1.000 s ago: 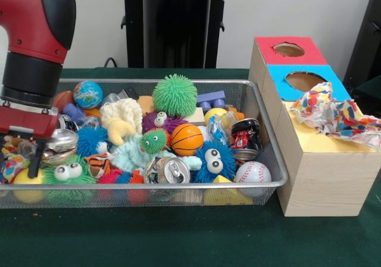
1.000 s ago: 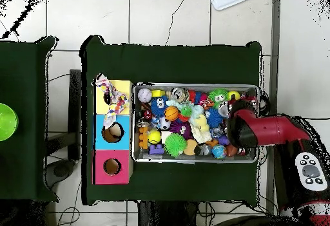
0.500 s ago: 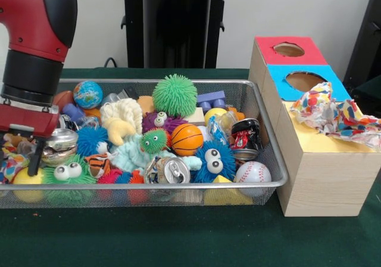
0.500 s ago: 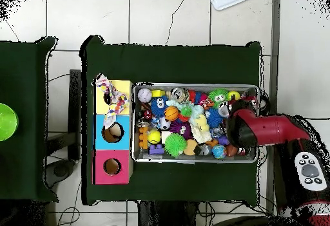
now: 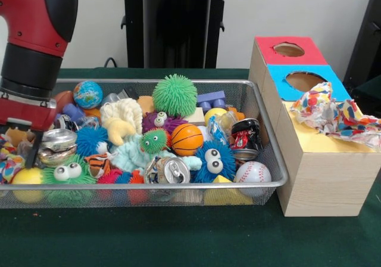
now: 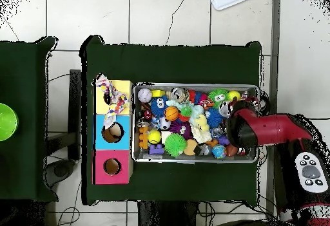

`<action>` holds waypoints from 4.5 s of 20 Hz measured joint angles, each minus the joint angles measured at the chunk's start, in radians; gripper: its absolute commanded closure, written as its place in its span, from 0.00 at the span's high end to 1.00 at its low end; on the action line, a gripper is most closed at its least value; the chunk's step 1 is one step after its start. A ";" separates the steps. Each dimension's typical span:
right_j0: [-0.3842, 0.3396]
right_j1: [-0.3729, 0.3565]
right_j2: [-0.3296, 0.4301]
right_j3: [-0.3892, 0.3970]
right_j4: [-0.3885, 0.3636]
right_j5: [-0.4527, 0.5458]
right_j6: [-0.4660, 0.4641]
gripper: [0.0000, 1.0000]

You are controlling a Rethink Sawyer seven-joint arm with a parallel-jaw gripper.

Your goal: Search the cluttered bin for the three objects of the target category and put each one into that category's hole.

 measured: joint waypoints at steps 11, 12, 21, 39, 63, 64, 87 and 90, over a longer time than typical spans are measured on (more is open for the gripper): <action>-0.001 -0.025 -0.011 0.009 0.000 0.041 0.000 1.00; -0.001 -0.025 -0.012 0.009 0.000 0.041 0.000 1.00; -0.001 -0.014 -0.035 0.008 0.000 0.041 0.000 1.00; -0.001 0.019 -0.054 0.007 0.000 0.041 0.000 0.00; 0.039 -0.158 -0.085 0.142 0.098 0.159 0.000 0.00; 0.040 -0.175 -0.085 0.155 0.107 0.174 0.000 0.00; 0.127 -0.448 -0.086 0.381 0.368 0.349 0.000 0.00; 0.153 -0.475 -0.086 0.419 0.423 0.351 0.000 0.00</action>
